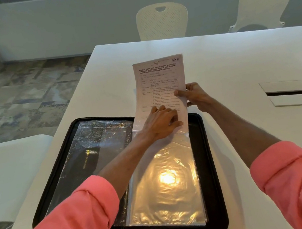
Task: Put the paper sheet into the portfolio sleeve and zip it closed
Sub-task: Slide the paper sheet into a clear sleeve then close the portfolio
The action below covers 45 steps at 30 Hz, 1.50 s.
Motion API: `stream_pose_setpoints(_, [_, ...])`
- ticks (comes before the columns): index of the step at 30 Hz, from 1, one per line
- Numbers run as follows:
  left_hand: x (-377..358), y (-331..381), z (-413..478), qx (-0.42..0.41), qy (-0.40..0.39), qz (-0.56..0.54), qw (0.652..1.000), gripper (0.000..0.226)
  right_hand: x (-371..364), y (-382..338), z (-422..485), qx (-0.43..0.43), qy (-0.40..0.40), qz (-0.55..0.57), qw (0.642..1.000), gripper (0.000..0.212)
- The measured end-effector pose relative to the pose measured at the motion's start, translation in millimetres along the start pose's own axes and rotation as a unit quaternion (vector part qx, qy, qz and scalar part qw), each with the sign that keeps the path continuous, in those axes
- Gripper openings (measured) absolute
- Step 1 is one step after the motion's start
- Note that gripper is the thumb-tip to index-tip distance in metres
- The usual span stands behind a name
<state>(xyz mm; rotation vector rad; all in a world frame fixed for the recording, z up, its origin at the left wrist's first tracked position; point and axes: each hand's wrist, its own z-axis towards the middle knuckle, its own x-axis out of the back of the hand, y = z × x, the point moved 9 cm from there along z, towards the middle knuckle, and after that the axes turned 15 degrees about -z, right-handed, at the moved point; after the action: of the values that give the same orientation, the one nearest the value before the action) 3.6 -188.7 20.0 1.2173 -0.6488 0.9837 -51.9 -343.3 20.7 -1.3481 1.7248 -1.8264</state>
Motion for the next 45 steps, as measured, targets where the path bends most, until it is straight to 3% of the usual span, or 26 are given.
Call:
stream_pose_setpoints(5, [-8.9, 15.2, 8.4, -0.015, 0.037, -0.008, 0.999, 0.018, -1.8, 10.4, -2.9, -0.006, -0.006, 0.022, 1.0, 0.036])
stream_pose_setpoints(12, [1.6, 12.4, 9.5, -0.001, 0.1, -0.009, 0.995, 0.019, -13.3, 25.4, -10.9, -0.053, -0.063, 0.023, 0.996, 0.035])
stream_pose_setpoints(18, [-1.9, -8.0, 6.1, 0.027, 0.023, -0.035, 0.999, 0.027, -15.2, 35.9, -10.2, -0.075, -0.041, 0.045, 0.995, 0.035])
stream_pose_setpoints(25, [29.5, -56.2, -16.5, 0.067, -0.02, -0.028, 0.997, 0.01, -11.2, 39.0, 3.0, -0.118, 0.059, 0.046, 0.99, 0.02])
stream_pose_setpoints(29, [32.4, -59.9, -23.3, 0.066, -0.013, -0.028, 0.997, 0.008, -12.8, 39.9, 4.1, -0.11, 0.065, 0.035, 0.991, 0.025])
stream_pose_setpoints(35, [27.2, -56.5, -23.5, 0.074, 0.018, -0.042, 0.996, 0.008, -7.6, 38.7, -8.5, -0.088, -0.025, 0.001, 0.996, 0.022])
stream_pose_setpoints(45, [23.7, -54.1, -21.0, 0.066, 0.002, -0.042, 0.997, 0.003, -9.6, 39.1, 28.0, -0.123, 0.079, 0.028, 0.989, 0.02])
